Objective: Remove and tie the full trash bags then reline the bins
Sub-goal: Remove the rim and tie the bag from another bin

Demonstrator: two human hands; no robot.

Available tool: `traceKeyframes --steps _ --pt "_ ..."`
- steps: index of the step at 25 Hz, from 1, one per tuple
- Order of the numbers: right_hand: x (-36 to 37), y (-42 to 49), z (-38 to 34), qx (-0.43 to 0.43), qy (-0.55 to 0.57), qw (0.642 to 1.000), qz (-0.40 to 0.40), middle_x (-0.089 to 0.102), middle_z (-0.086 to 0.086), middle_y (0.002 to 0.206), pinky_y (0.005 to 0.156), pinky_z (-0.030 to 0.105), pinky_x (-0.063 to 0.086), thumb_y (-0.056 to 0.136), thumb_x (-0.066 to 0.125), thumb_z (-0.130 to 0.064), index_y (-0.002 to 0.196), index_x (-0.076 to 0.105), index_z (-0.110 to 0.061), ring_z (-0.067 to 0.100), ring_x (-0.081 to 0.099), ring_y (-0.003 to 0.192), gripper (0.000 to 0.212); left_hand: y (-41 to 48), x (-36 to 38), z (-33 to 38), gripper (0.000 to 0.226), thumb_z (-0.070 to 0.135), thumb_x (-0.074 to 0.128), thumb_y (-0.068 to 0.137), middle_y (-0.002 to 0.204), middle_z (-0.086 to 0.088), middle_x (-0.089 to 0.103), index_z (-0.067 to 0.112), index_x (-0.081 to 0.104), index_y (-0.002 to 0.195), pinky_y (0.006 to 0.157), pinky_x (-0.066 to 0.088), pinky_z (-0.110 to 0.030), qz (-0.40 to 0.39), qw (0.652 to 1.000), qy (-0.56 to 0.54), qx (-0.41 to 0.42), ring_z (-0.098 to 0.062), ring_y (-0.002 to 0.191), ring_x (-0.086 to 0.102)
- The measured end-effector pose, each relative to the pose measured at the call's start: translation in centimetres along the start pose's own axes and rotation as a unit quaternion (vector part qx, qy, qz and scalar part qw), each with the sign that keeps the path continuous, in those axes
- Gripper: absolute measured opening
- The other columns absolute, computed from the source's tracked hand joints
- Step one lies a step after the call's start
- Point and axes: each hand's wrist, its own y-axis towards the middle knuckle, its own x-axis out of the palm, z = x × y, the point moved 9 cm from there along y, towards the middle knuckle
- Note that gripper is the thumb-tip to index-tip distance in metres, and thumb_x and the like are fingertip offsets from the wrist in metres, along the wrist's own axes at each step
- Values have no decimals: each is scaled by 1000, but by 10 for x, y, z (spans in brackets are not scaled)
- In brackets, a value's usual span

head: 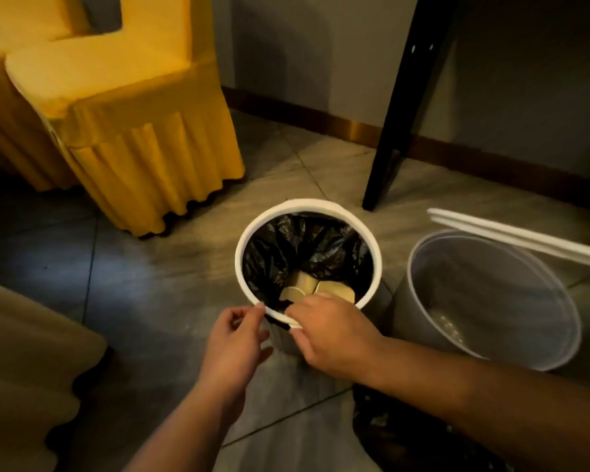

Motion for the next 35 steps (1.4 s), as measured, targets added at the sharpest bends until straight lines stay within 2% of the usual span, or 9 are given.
traceKeyframes --steps 9,13,17,20,24,27,29,31,35 --pt "8 -9 -15 -75 -58 985 144 70 8 87 65 40 54 93 70 -17 109 73 -6 26 62 75 20 7 12 -2 28 22 56 108 103 -17 79 -4 63 114 95 61 -45 -43 995 -86 -8 -30 96 79" --pt "8 -13 -17 -84 -82 974 194 71 9 85 61 38 52 98 68 -20 117 72 -3 25 63 71 26 -1 14 -2 36 29 54 109 106 -15 79 -4 63 120 98 59 -47 -46 994 -100 -11 -28 97 78" --pt "-4 -16 -18 -56 -68 970 225 73 9 89 61 38 53 101 65 -24 121 72 -5 27 67 72 28 -7 20 -2 44 47 43 110 109 -8 80 15 68 125 99 58 -48 -53 993 -106 -7 -24 100 78" --pt "-25 -19 -20 -33 -86 970 227 75 5 94 65 38 50 104 59 -31 123 73 -11 25 68 77 31 3 15 -4 30 28 54 107 113 -12 78 11 61 131 101 57 -46 -19 992 -119 -25 -25 107 75" --pt "-75 -8 -20 -31 -42 972 228 72 4 96 60 39 55 106 56 -35 130 70 -16 24 68 72 34 11 21 -2 26 13 59 103 110 -15 77 3 60 127 90 61 -41 -21 994 -106 -26 -24 98 75" --pt "-113 5 -2 -33 18 978 203 68 1 111 65 45 59 97 67 -40 139 62 -23 25 69 86 45 14 18 1 19 13 61 104 109 -13 76 8 56 122 68 64 -35 2 995 -100 -11 -23 88 80" --pt "-125 8 14 -42 54 985 159 59 -8 118 70 40 58 91 73 -36 143 53 -31 15 61 91 55 16 14 4 18 10 61 104 109 -14 75 12 54 120 62 63 -33 8 996 -83 -1 -21 82 80" --pt "-137 5 29 -50 86 983 155 51 -12 114 71 37 58 90 72 -26 132 53 -31 9 55 88 46 16 12 10 18 8 60 104 110 -15 74 18 51 116 63 64 -33 10 998 -58 15 -23 84 80" --pt "-177 1 74 6 130 942 309 61 3 109 81 43 59 92 66 -10 100 57 -22 20 60 95 16 13 9 21 31 6 60 103 111 -13 72 24 47 125 64 64 -34 14 999 0 44 -24 87 80"
